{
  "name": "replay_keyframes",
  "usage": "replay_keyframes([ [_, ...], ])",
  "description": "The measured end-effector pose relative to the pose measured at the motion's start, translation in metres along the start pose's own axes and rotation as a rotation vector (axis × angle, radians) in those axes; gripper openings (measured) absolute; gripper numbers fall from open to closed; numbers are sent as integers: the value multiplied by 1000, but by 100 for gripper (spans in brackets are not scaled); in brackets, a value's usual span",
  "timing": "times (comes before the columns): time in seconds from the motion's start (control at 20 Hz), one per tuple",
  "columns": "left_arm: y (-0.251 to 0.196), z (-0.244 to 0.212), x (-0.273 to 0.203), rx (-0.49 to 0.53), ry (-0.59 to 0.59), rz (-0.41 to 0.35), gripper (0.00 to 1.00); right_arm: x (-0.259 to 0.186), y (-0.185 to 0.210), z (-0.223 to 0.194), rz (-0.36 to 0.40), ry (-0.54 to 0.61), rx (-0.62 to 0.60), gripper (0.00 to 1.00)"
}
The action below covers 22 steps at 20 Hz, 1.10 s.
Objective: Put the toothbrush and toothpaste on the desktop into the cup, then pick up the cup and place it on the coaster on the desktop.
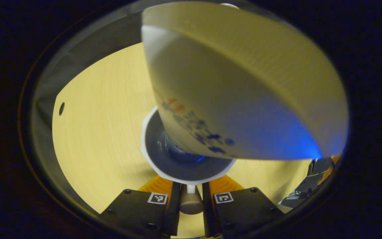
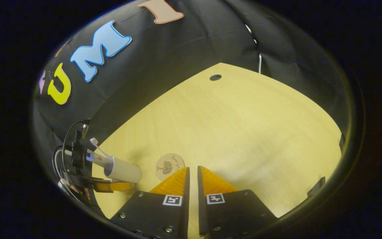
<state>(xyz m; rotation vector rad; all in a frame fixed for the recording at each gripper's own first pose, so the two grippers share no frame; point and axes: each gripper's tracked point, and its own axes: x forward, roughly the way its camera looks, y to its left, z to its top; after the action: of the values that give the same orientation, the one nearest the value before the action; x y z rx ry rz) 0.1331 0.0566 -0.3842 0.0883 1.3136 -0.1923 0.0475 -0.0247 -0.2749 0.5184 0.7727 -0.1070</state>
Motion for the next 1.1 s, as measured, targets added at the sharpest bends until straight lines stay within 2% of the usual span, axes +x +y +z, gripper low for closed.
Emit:
replay_keyframes([
  [0.35, -25, 4, -3, -6, -40, -34, 37, -3, -12, 2, -6, -3, 26, 12],
  [0.9, -109, 41, -6, 172, -98, -57, 36, -16, -48, 5, -36, -21, 80, 12],
  [1.1, -130, 47, -4, 205, -107, -56, 36, -22, -67, 5, -58, -29, 117, 12],
])
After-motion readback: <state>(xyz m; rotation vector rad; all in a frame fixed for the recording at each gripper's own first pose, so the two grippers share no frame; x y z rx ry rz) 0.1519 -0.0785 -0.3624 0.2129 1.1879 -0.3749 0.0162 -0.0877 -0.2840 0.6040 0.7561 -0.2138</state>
